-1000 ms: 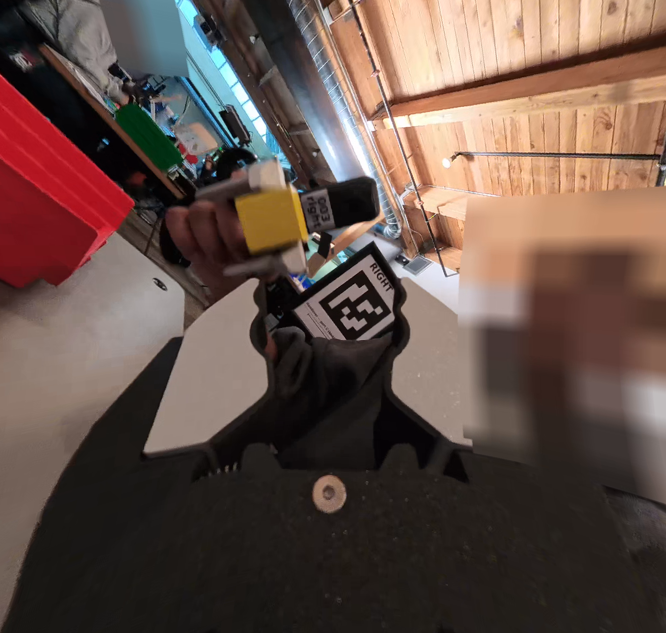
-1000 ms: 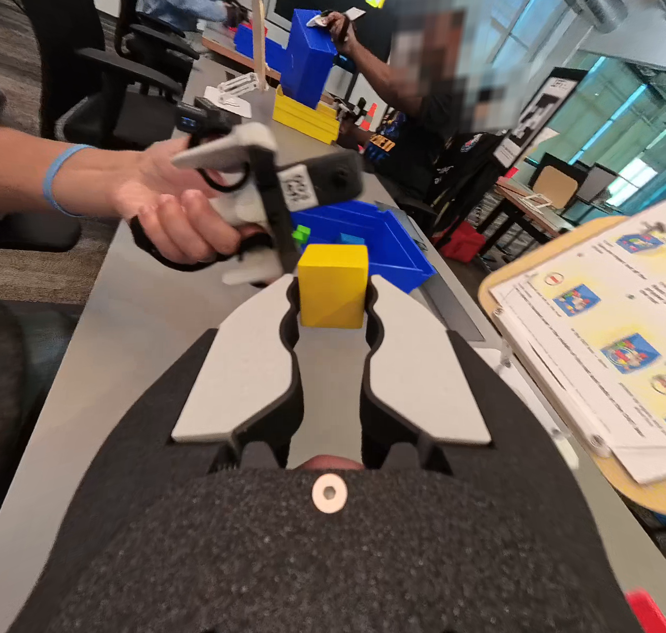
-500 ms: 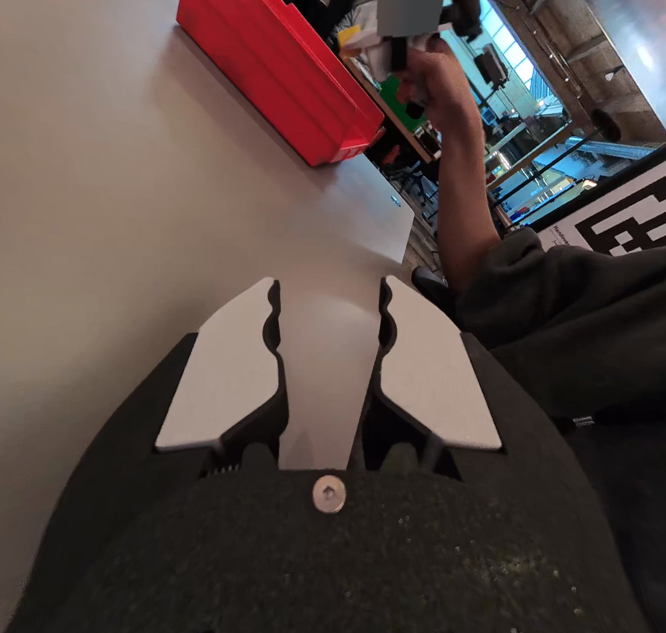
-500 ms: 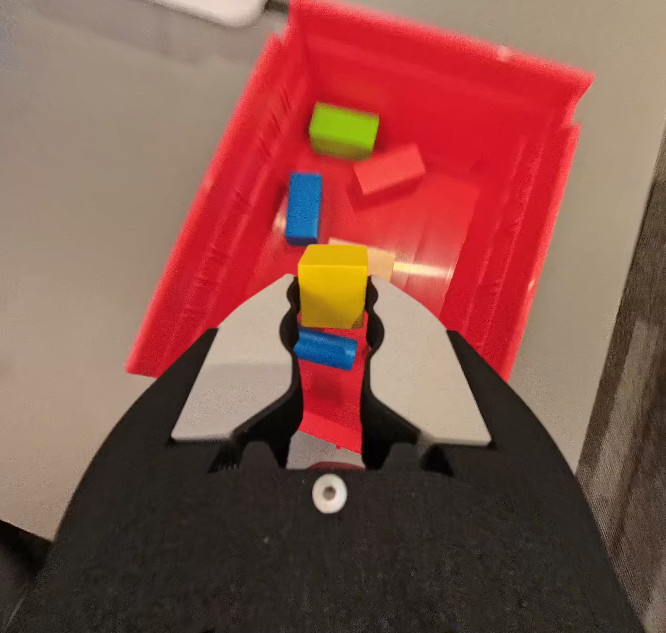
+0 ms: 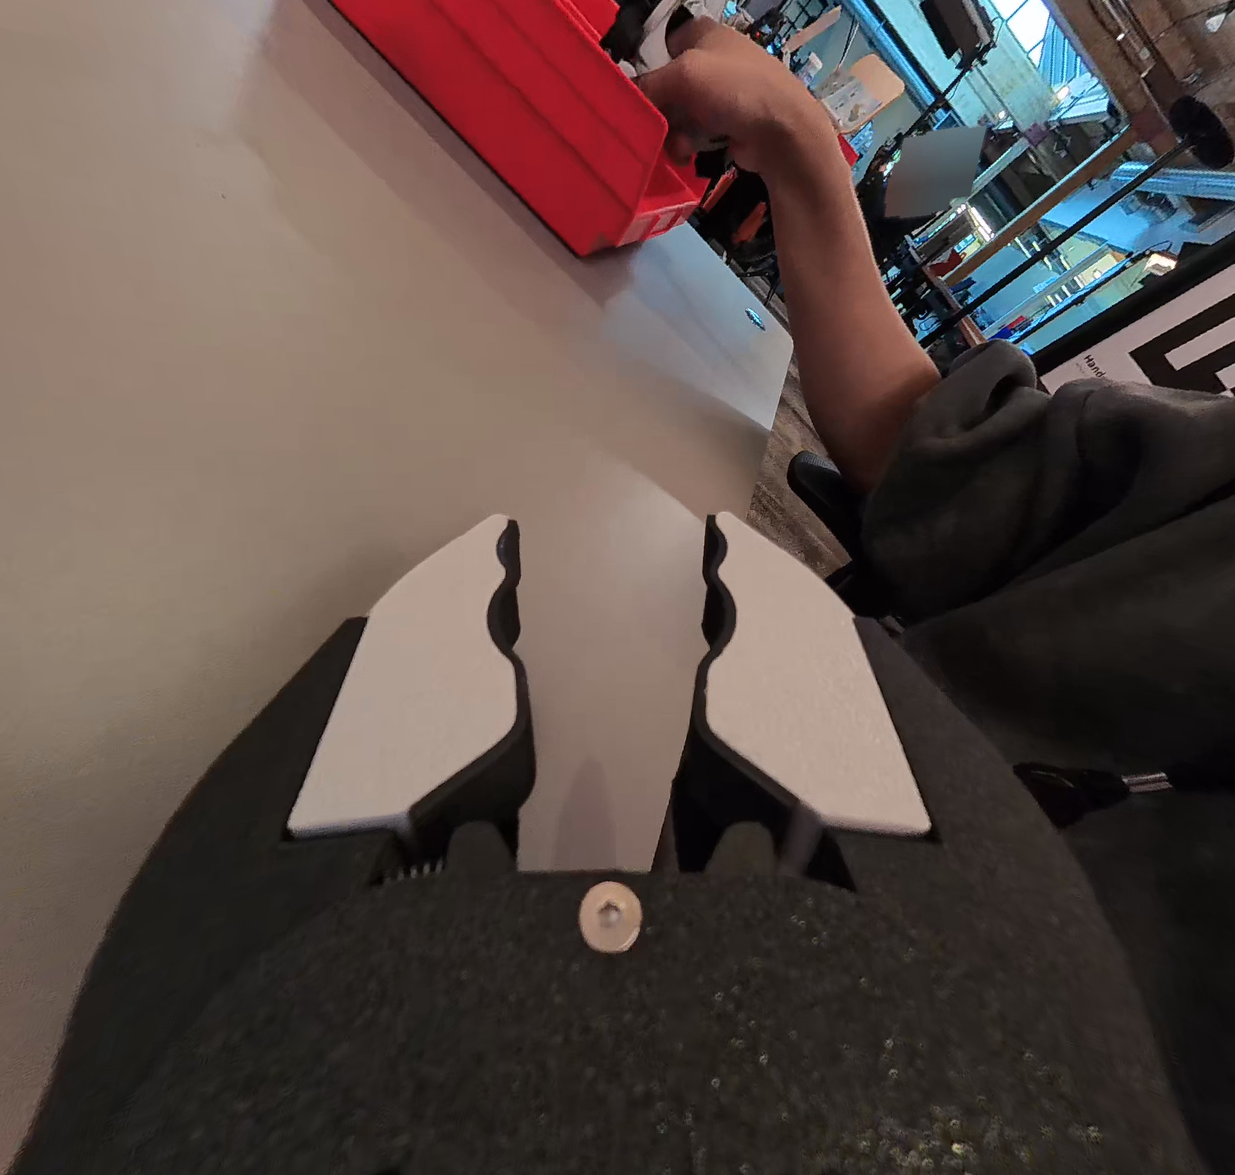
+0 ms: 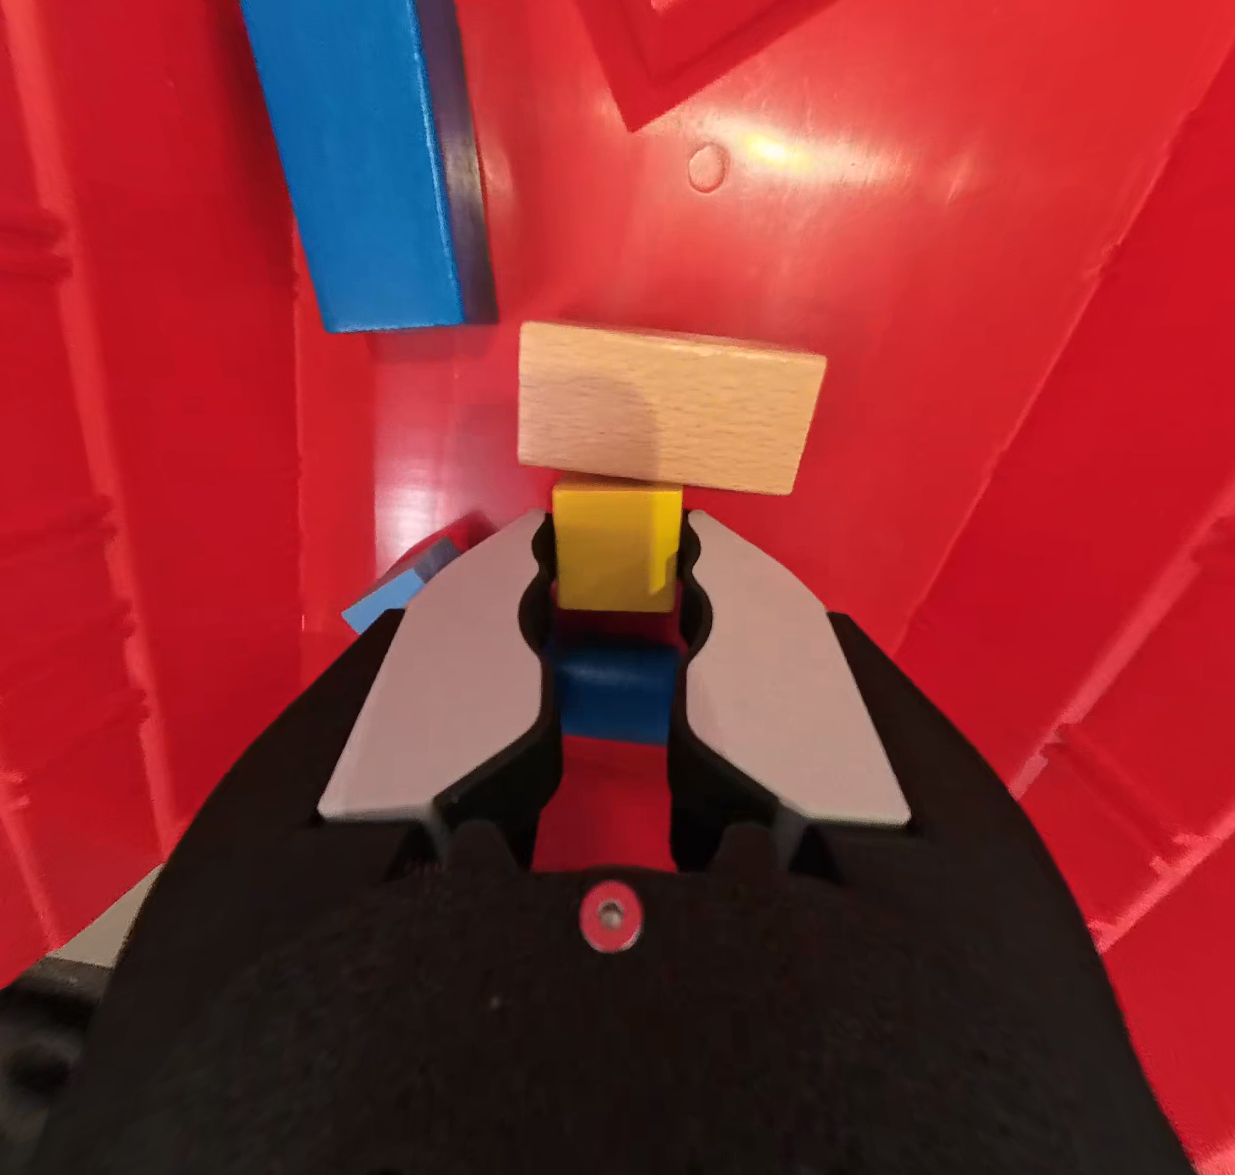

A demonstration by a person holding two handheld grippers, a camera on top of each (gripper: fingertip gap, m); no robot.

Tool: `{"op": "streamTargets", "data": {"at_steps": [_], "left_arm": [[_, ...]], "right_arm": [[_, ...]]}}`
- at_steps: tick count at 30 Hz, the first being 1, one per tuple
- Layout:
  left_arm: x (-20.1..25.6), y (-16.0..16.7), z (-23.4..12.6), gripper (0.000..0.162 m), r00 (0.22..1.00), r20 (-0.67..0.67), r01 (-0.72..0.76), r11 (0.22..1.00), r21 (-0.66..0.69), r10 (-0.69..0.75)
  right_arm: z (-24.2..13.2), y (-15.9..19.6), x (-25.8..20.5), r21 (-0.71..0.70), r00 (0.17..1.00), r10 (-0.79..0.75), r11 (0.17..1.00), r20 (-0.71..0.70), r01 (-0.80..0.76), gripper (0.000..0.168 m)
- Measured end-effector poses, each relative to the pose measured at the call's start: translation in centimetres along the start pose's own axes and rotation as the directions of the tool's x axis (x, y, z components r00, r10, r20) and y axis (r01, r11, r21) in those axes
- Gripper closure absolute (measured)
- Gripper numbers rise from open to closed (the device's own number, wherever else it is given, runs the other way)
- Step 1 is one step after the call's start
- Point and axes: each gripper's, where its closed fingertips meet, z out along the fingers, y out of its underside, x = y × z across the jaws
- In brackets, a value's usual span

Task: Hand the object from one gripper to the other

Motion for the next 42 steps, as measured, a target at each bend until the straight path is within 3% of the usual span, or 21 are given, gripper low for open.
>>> {"op": "streamTargets", "data": {"at_steps": [2,3,4,7,9,11,12,13,15,19,22,25,27,29,31,36,42], "left_arm": [[-0.1,0.1,0.0,0.110,1.000,0.010,-0.007,1.000,-0.008,0.007],[-0.1,0.1,-0.1,0.110,1.000,0.016,-0.010,1.000,-0.011,0.010],[-0.1,0.1,-0.1,0.109,1.000,0.021,-0.014,1.000,-0.012,0.014],[-0.2,-0.1,-0.3,0.105,0.998,0.054,-0.038,0.999,-0.004,0.039],[-0.6,-0.1,-0.5,0.104,0.993,0.096,-0.073,0.997,-0.007,0.073],[-1.0,-0.2,-0.7,0.104,0.983,0.144,-0.113,0.993,-0.013,0.114],[-1.2,-0.1,-0.7,0.105,0.976,0.167,-0.134,0.991,-0.023,0.136],[-1.4,0.1,-0.8,0.109,0.967,0.194,-0.159,0.986,-0.039,0.164],[-2.2,-0.1,-1.2,0.107,0.934,0.277,-0.218,0.974,-0.052,0.224],[-2.2,-2.4,-3.0,0.098,0.870,0.398,-0.287,0.955,-0.074,0.292],[-1.5,-6.0,-6.3,0.092,0.834,0.452,-0.321,0.944,-0.070,0.317],[-3.4,-9.1,-10.4,0.083,0.721,0.532,-0.397,0.894,-0.208,0.444],[-5.3,-10.9,-12.4,0.087,0.620,0.539,-0.450,0.821,-0.351,0.571],[-6.9,-12.1,-13.1,0.086,0.578,0.466,-0.500,0.742,-0.447,0.670],[-8.6,-13.1,-13.2,0.084,0.592,0.394,-0.513,0.706,-0.488,0.703],[-15.7,-15.4,-12.2,0.080,0.570,0.297,-0.519,0.616,-0.593,0.766],[-23.0,-13.9,-8.6,0.075,0.681,0.103,-0.469,0.540,-0.699,0.725]], "right_arm": [[-0.2,-0.1,0.1,0.010,1.000,-0.009,1.000,0.010,0.009,0.130],[-1.0,-0.4,0.1,0.044,1.000,-0.017,0.999,0.014,0.016,0.116],[-2.7,-0.8,0.3,0.101,1.000,-0.018,0.995,0.012,0.016,0.115],[-12.1,-1.7,1.9,0.365,0.998,0.012,0.931,-0.062,0.011,0.113],[-19.7,-2.0,1.1,0.614,0.997,-0.007,0.788,-0.072,0.050,0.115],[-25.8,-1.6,-0.8,0.830,0.996,-0.044,0.552,-0.071,0.084,0.114],[-27.9,-1.1,-1.8,0.902,0.999,-0.023,0.430,-0.038,0.044,0.109],[-28.8,-0.1,-3.3,0.939,0.998,-0.055,0.342,0.007,0.012,0.115],[-26.9,2.2,-6.5,0.957,0.987,-0.143,0.289,0.076,-0.032,0.121],[-15.6,7.4,-11.0,0.888,0.974,-0.206,0.461,0.091,0.014,0.114],[-10.7,9.8,-13.5,0.838,0.960,-0.245,0.545,0.133,0.022,0.107],[-9.5,10.5,-15.5,0.822,0.933,-0.302,0.569,0.197,0.011,0.110],[-8.7,10.7,-15.5,0.807,0.937,-0.319,0.586,0.144,0.075,0.113],[-8.2,10.6,-15.0,0.795,0.943,-0.326,0.588,0.065,0.149,0.114],[-8.3,10.4,-15.4,0.793,0.935,-0.345,0.591,0.084,0.147,0.114],[-10.4,9.6,-17.4,0.806,0.861,-0.373,0.588,0.347,-0.070,0.114],[-9.8,9.0,-17.8,0.798,0.823,-0.383,0.587,0.420,-0.134,0.111]]}}
